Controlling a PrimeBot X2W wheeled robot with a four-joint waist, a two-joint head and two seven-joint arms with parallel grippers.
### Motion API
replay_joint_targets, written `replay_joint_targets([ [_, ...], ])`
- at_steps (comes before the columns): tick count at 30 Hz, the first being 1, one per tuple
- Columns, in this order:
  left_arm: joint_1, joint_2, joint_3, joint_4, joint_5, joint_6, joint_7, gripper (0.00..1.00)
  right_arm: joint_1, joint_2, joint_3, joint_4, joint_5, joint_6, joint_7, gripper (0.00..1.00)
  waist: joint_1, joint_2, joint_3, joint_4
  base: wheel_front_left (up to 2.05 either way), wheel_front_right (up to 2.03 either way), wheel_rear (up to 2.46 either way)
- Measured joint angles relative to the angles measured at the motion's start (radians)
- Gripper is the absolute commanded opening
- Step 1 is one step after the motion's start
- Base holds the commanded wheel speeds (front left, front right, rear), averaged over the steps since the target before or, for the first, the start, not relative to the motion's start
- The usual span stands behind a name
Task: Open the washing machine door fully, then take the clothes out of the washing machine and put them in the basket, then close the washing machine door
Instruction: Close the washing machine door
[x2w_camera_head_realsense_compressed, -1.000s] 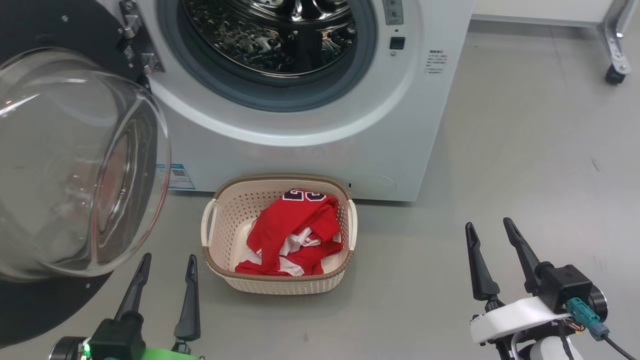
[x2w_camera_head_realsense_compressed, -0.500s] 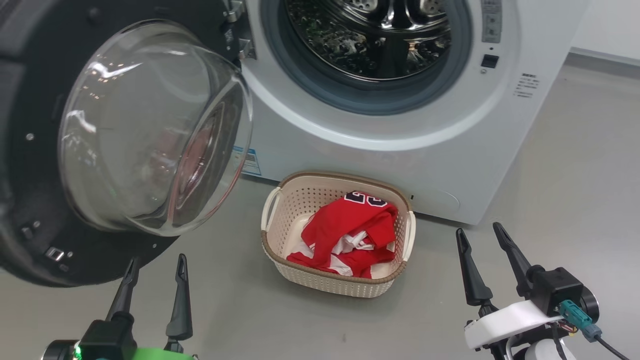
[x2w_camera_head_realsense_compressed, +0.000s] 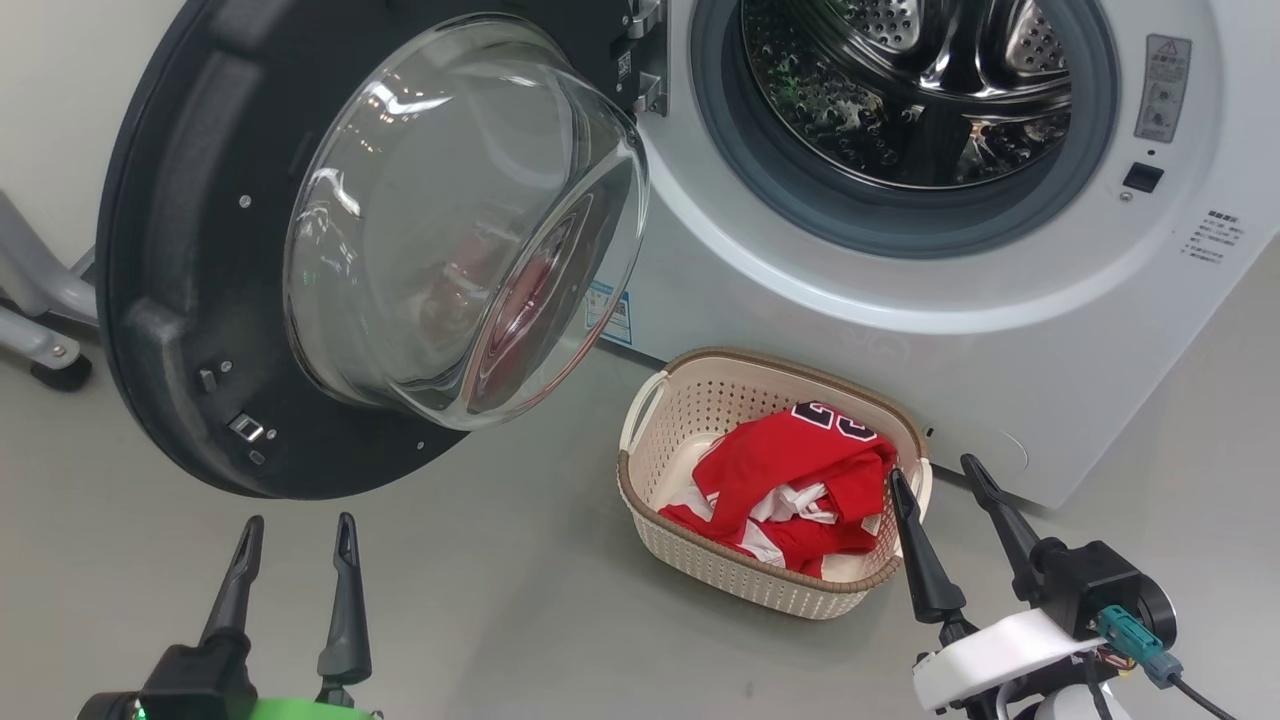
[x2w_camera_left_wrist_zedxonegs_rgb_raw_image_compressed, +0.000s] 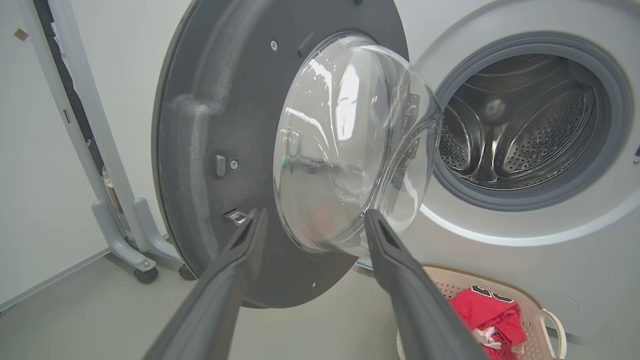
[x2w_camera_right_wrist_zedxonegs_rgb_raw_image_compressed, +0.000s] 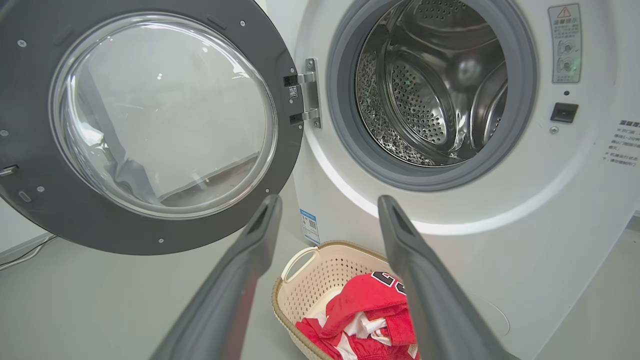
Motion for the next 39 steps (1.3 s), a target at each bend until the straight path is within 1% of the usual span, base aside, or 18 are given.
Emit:
replay_joint_targets([
  [5,0.016,0.000,0.003,-0.001,-0.006,0.000,0.000,1.00,0.000,0.000,0.006,0.008,0.000,0.001,0.000,1.00,0.0000,0.0000,-0.003,0.014,0.00,0.00,0.00],
  [17,0.020,0.000,0.004,-0.005,-0.010,0.003,-0.008,1.00,-0.003,0.000,0.019,0.017,0.000,0.001,0.000,1.00,0.0000,0.0000,-0.005,0.018,0.00,0.00,0.00],
  [18,0.021,0.000,0.005,-0.006,-0.011,0.003,-0.008,0.94,-0.003,0.000,0.021,0.018,0.000,0.002,0.000,1.00,0.0000,0.0000,-0.005,0.019,0.00,0.00,0.00],
  [19,0.023,0.000,0.006,-0.006,-0.012,0.003,-0.008,0.74,-0.003,0.000,0.023,0.019,0.000,0.006,0.000,1.00,0.0000,0.0000,-0.004,0.019,0.00,0.00,0.00],
  [21,0.028,0.000,0.008,-0.006,-0.015,0.003,-0.008,0.13,-0.004,0.000,0.026,0.021,0.000,0.006,0.000,1.00,0.0000,0.0000,-0.003,0.020,0.00,0.00,0.00],
  [22,0.030,0.000,0.009,-0.007,-0.015,0.003,-0.009,0.00,-0.005,0.000,0.027,0.021,0.000,0.006,0.000,1.00,0.0000,0.0000,-0.002,0.021,0.00,0.00,0.00],
  [29,0.030,0.001,0.006,-0.023,-0.015,0.002,-0.014,0.00,-0.014,0.000,0.032,0.027,0.000,0.007,0.000,1.00,0.0000,0.0000,0.003,0.023,0.00,0.00,0.00],
  [31,0.030,0.001,0.002,-0.037,-0.030,-0.010,-0.018,0.00,-0.015,0.000,0.032,0.029,0.000,0.007,0.000,1.00,0.0000,0.0000,0.004,0.023,0.00,0.00,0.00],
  [32,0.030,0.000,0.001,-0.044,-0.054,-0.021,-0.018,0.00,-0.016,0.000,0.032,0.029,0.000,0.007,0.000,1.00,0.0000,0.0000,0.003,0.023,0.00,0.00,0.00],
  [35,0.025,-0.009,-0.004,-0.086,-0.193,-0.074,-0.024,0.00,-0.019,0.000,0.032,0.030,0.000,0.007,0.000,1.00,0.0000,0.0000,0.002,0.023,0.00,0.00,0.00],
  [39,-0.003,-0.019,-0.001,-0.161,-0.441,-0.152,-0.026,0.00,-0.020,0.000,0.031,0.030,0.000,0.007,0.000,1.00,0.0000,0.0000,0.001,0.022,0.00,0.00,0.00],
])
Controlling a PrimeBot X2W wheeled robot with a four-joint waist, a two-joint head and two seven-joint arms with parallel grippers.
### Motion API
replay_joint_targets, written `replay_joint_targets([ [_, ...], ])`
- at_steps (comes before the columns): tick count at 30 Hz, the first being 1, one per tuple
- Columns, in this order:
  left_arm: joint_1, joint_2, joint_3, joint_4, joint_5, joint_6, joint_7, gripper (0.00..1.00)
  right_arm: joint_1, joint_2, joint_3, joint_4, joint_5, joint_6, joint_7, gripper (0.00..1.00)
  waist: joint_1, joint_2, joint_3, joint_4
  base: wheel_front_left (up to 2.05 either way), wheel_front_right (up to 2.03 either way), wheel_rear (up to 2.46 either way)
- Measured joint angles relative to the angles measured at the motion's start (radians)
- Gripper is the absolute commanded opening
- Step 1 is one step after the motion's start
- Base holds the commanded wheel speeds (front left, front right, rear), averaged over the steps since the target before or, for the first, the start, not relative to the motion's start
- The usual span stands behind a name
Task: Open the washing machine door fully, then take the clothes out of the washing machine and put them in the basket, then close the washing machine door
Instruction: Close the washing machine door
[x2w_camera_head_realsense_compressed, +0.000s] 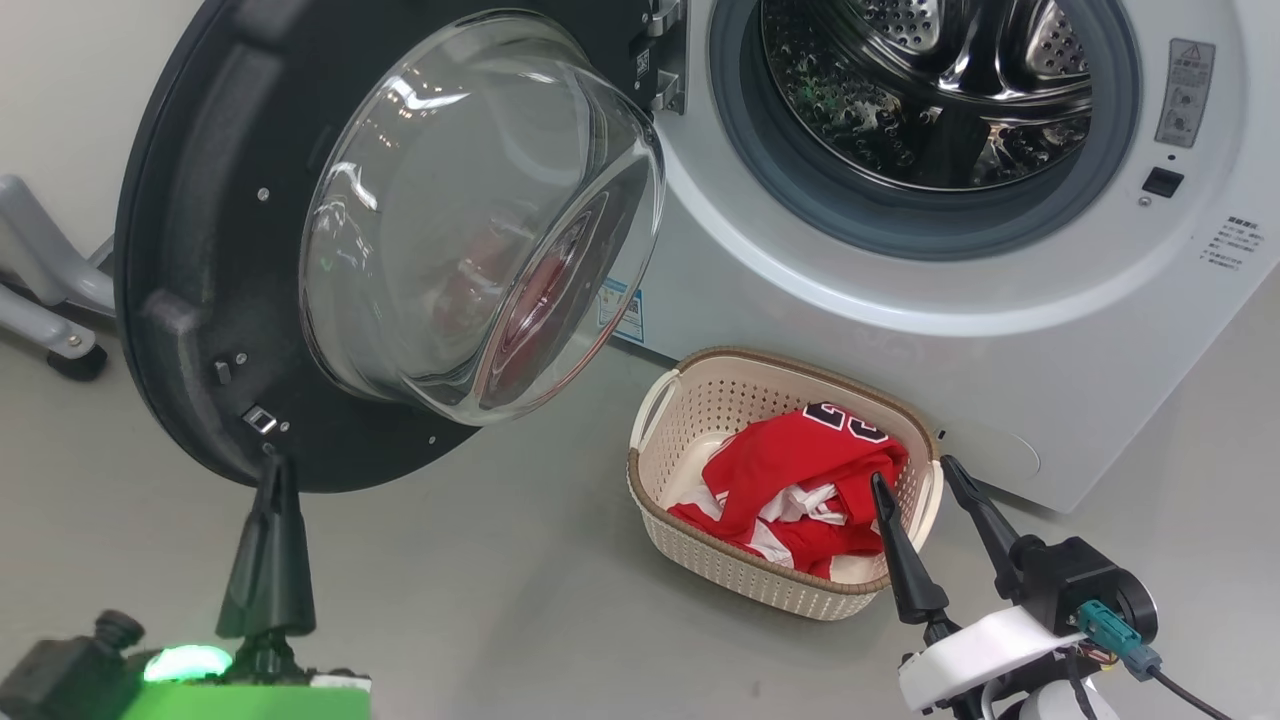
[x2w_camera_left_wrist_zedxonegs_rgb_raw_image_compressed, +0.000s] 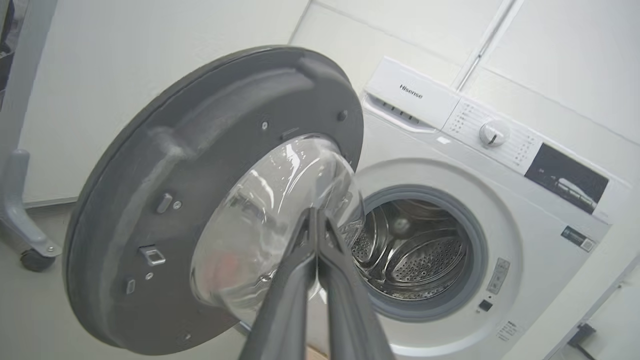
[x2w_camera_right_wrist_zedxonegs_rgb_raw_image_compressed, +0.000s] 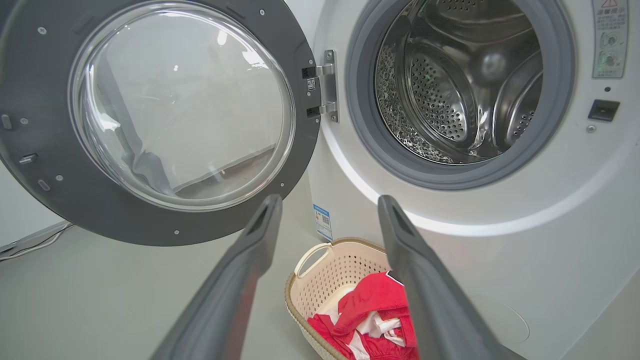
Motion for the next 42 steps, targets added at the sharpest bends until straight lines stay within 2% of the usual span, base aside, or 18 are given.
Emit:
replay_joint_targets([
  [4,-0.046,-0.002,0.026,-0.063,-0.237,-0.057,0.001,0.00,0.000,0.000,-0.001,0.000,0.000,0.000,0.000,1.00,0.0000,0.0000,0.000,0.000,0.00,0.00,0.00],
  [9,-0.103,-0.003,0.093,-0.120,-0.455,-0.057,0.011,0.00,0.000,0.000,-0.001,0.000,0.000,-0.001,0.000,1.00,0.0000,0.0000,0.004,0.000,0.00,0.00,0.00],
  [17,-0.224,-0.007,0.297,-0.120,-0.671,-0.051,0.030,0.00,0.000,0.000,-0.012,-0.006,0.001,-0.003,0.000,1.00,0.0000,0.0000,0.019,-0.001,0.00,0.00,0.00],
  [19,-0.256,0.007,0.337,-0.091,-0.706,-0.038,0.050,0.00,0.000,0.000,-0.016,-0.007,0.001,-0.006,0.000,1.00,0.0000,0.0000,0.021,-0.002,0.00,0.00,0.00],
  [23,-0.314,0.086,0.405,-0.010,-0.742,0.004,0.099,0.00,0.000,-0.001,-0.020,-0.012,0.001,-0.010,0.000,1.00,0.0000,0.0000,0.030,-0.003,0.00,0.00,0.00],
  [36,-0.437,0.235,0.453,0.271,-0.922,0.134,0.305,0.00,-0.001,-0.006,-0.014,-0.024,-0.005,-0.011,0.000,1.00,0.0000,0.0000,0.059,-0.027,0.00,0.00,0.00],
  [42,-0.457,0.268,0.444,0.383,-0.968,0.146,0.391,0.00,-0.005,-0.014,-0.012,-0.028,-0.006,-0.010,0.000,1.00,0.0000,0.0000,0.082,-0.055,0.00,0.00,0.00],
])
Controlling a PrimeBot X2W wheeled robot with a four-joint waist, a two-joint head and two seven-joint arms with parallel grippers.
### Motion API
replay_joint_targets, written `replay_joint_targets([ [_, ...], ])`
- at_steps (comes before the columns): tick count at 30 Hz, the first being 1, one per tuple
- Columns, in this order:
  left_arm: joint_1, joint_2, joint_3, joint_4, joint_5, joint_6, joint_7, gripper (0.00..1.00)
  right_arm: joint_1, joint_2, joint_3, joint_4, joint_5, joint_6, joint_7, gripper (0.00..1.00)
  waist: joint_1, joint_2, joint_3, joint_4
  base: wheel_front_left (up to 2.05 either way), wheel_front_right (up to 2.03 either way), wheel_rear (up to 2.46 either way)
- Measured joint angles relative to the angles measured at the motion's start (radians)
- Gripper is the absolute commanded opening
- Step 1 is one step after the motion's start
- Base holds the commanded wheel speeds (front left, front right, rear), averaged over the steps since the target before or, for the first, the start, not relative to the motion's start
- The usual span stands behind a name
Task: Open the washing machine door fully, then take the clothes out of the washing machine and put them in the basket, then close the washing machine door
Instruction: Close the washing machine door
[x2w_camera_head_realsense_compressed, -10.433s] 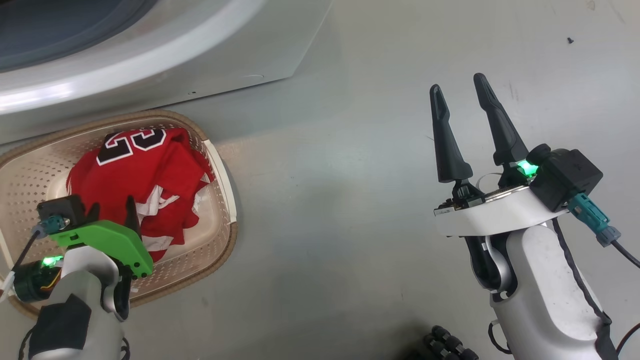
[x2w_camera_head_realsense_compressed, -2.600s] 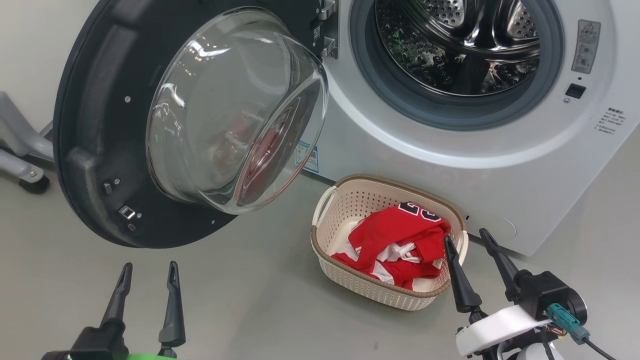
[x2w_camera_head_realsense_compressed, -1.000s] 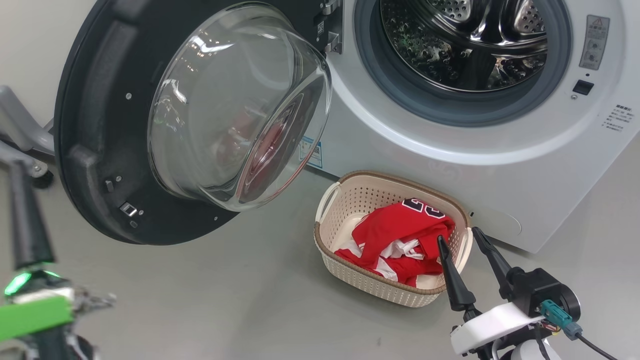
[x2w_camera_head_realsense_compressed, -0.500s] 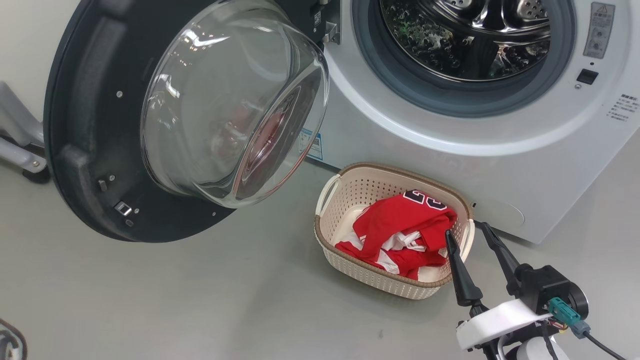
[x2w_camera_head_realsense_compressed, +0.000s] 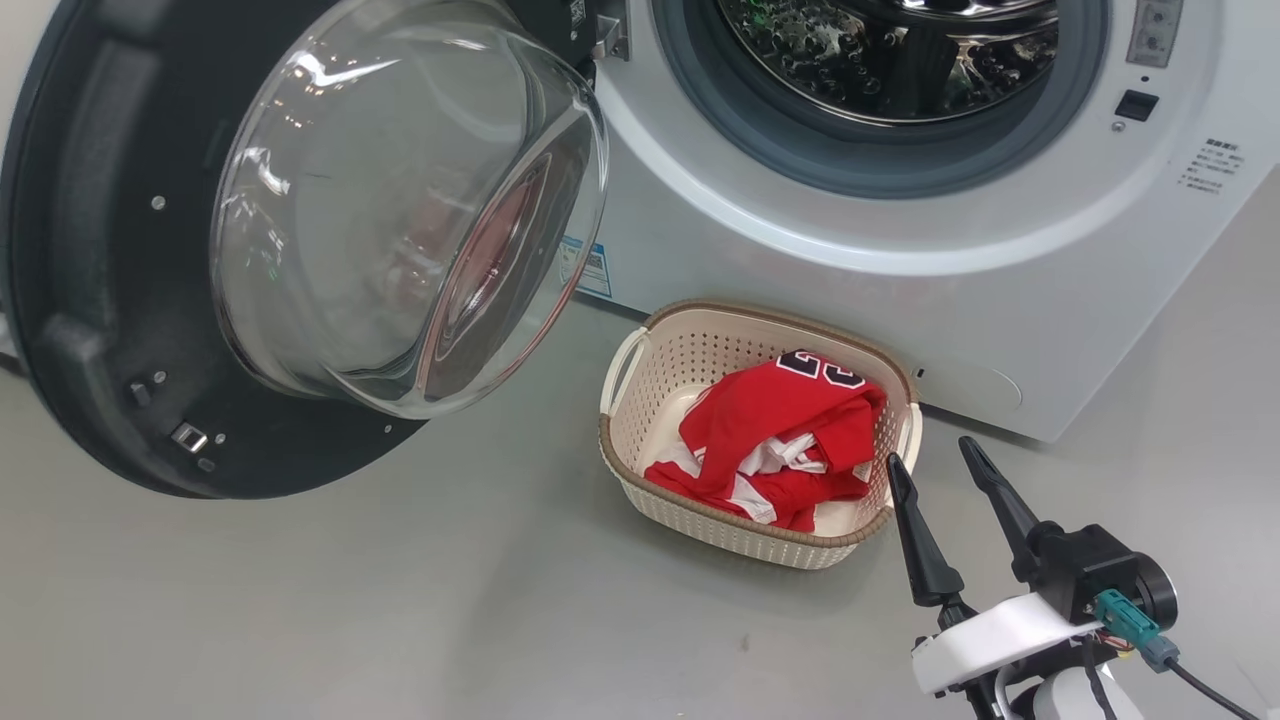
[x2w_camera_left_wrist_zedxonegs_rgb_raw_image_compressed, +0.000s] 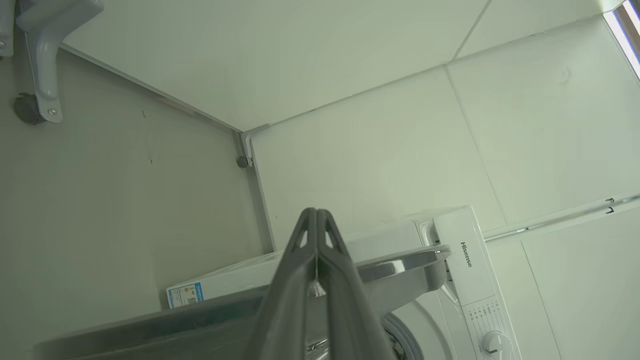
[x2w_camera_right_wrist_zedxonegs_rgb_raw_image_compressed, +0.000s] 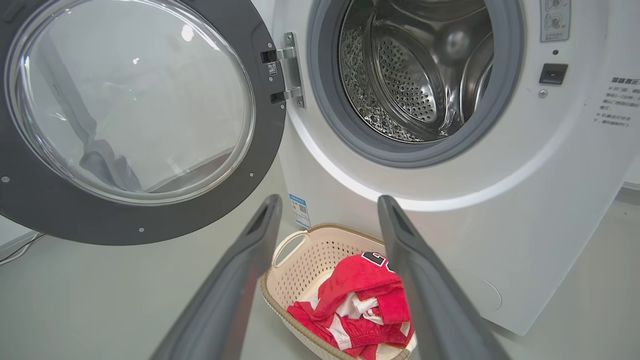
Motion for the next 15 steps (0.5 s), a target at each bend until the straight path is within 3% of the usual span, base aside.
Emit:
replay_joint_targets([
  [5,-0.004,0.030,-0.023,0.072,-0.004,0.001,0.069,0.00,-0.020,-0.002,0.001,-0.002,0.000,0.000,0.000,1.00,0.0000,0.0000,0.018,-0.030,0.00,0.00,0.00],
  [15,-0.036,0.035,-0.039,0.150,-0.037,-0.005,0.133,0.00,-0.023,-0.014,-0.016,-0.011,0.000,0.000,0.000,1.00,-0.0001,0.0000,0.044,-0.066,0.00,0.00,0.00],
])
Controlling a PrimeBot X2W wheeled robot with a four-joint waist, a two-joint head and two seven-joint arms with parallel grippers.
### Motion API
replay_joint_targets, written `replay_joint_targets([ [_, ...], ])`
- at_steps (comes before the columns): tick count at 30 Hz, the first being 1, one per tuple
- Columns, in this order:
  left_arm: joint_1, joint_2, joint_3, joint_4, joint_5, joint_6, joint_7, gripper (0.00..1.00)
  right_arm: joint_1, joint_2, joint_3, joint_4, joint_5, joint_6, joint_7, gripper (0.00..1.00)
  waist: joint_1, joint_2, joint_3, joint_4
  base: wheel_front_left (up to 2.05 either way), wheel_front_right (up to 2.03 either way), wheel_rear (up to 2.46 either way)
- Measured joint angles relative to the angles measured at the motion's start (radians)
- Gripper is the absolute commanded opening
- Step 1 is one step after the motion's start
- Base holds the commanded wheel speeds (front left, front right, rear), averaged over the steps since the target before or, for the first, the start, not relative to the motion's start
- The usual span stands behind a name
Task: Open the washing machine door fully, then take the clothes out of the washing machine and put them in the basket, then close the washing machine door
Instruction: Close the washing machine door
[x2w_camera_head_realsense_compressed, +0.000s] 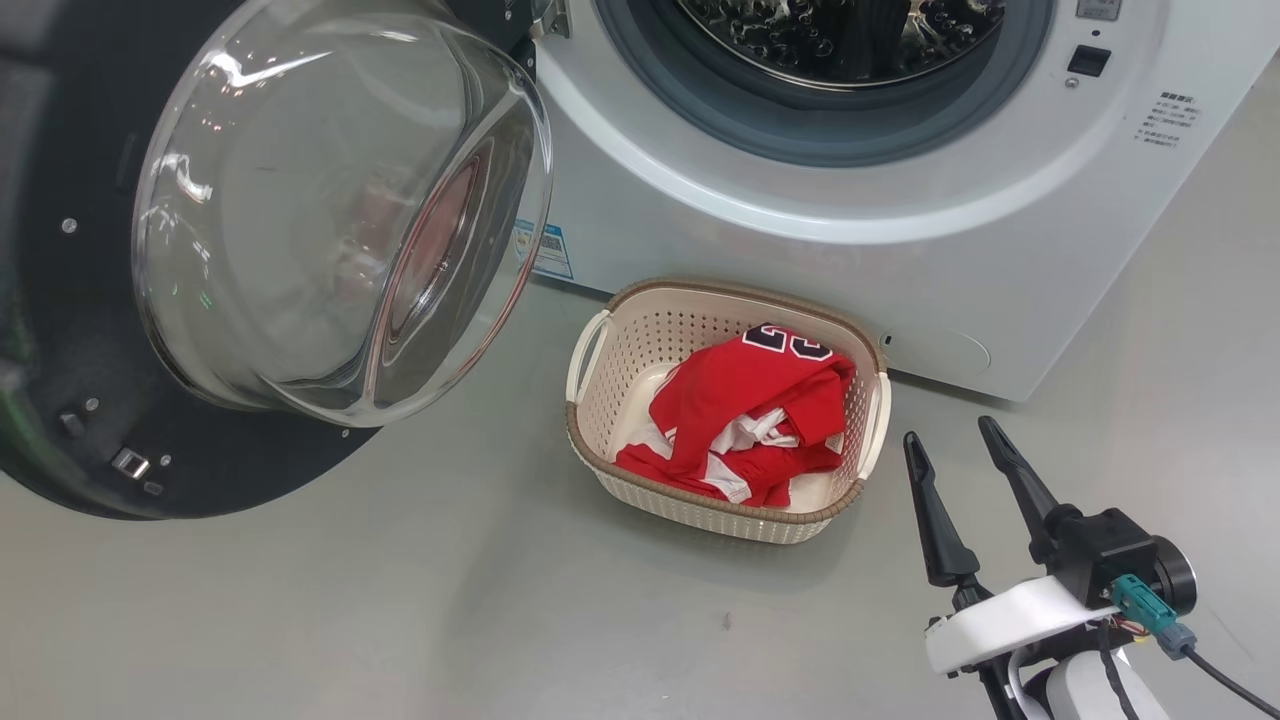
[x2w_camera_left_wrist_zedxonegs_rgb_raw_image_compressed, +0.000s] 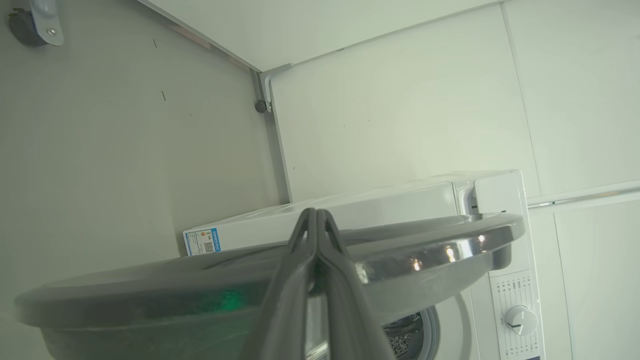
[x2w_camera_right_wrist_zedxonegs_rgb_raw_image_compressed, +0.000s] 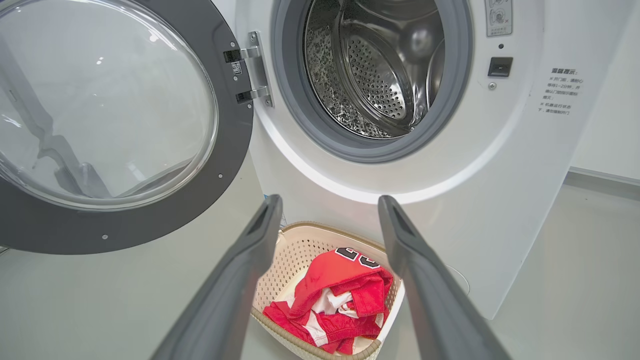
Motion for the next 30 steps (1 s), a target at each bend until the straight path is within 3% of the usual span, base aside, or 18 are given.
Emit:
replay_joint_targets([
  [24,-0.001,-0.003,-0.028,-0.011,-0.167,-0.157,0.276,0.00,-0.018,-0.002,-0.003,-0.009,0.000,0.000,0.000,1.00,0.0000,0.0000,0.032,-0.039,0.00,0.00,0.00],
  [30,0.011,-0.003,-0.045,-0.039,-0.192,-0.168,0.340,0.00,-0.028,-0.003,-0.004,-0.011,0.000,0.000,0.000,1.00,0.0000,0.0000,0.040,-0.056,0.00,0.00,0.00],
])
